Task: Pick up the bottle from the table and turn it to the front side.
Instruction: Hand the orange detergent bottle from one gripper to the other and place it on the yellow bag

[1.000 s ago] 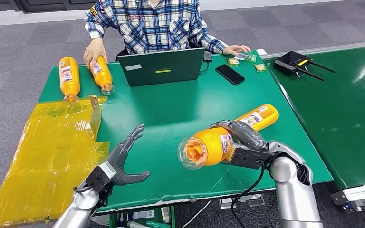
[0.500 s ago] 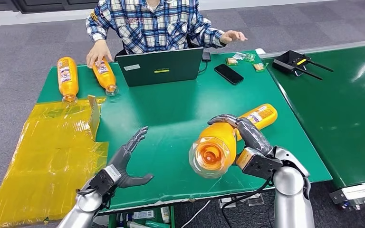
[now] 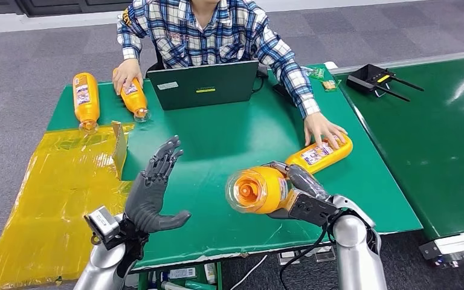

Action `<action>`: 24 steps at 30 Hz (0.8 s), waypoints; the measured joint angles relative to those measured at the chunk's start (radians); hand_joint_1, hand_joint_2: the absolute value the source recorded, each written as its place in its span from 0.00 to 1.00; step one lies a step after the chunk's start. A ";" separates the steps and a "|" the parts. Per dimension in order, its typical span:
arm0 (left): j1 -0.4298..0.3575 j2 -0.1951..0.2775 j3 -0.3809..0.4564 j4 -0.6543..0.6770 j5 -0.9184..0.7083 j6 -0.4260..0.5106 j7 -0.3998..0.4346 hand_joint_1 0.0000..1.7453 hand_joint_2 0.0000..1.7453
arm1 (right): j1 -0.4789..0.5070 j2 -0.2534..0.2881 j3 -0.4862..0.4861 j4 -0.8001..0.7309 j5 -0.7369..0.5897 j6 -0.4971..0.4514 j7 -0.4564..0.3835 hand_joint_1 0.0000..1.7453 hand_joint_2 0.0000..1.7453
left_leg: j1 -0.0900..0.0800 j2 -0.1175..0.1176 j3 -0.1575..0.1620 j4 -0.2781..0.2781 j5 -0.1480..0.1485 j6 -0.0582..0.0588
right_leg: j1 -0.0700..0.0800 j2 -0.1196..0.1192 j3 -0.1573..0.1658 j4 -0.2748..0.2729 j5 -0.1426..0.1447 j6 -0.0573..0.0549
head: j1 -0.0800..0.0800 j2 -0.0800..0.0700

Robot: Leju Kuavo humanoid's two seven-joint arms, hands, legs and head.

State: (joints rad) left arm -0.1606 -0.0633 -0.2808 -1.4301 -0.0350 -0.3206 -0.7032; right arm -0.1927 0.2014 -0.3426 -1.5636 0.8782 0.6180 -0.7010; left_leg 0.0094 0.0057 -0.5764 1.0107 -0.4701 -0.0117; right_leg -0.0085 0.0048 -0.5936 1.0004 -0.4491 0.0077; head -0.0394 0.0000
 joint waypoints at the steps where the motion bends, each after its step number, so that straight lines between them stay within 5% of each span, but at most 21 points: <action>1: 0.002 -0.004 0.003 -0.016 0.004 -0.007 0.000 0.00 1.00 | 0.000 0.000 0.000 0.011 0.003 0.000 0.000 1.00 1.00 | 0.000 0.000 0.000 0.000 0.000 0.000 | 0.000 0.000 0.000 0.000 0.000 0.000 | 0.000 0.000; 12: -0.003 -0.051 0.008 -0.070 0.134 -0.244 0.003 0.00 1.00 | -0.040 -0.010 -0.018 0.166 0.036 0.000 0.000 1.00 1.00 | 0.000 0.000 0.000 0.000 0.000 0.000 | 0.000 0.000 0.000 0.000 0.000 0.000 | 0.000 0.000; 24: -0.015 -0.059 -0.035 -0.028 0.108 -0.260 0.009 0.00 1.00 | -0.040 -0.028 -0.018 0.190 0.017 0.000 0.000 1.00 1.00 | 0.000 0.000 0.000 0.000 0.000 0.000 | 0.000 0.001 -0.001 0.000 0.000 0.000 | 0.000 0.000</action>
State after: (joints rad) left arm -0.1760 -0.1225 -0.3153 -1.4584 0.0727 -0.5802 -0.6943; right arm -0.2329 0.1730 -0.3609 -1.3741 0.8953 0.6180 -0.7013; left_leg 0.0093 0.0062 -0.5762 1.0108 -0.4705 -0.0120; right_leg -0.0084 0.0053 -0.5942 1.0003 -0.4491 0.0077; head -0.0393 -0.0001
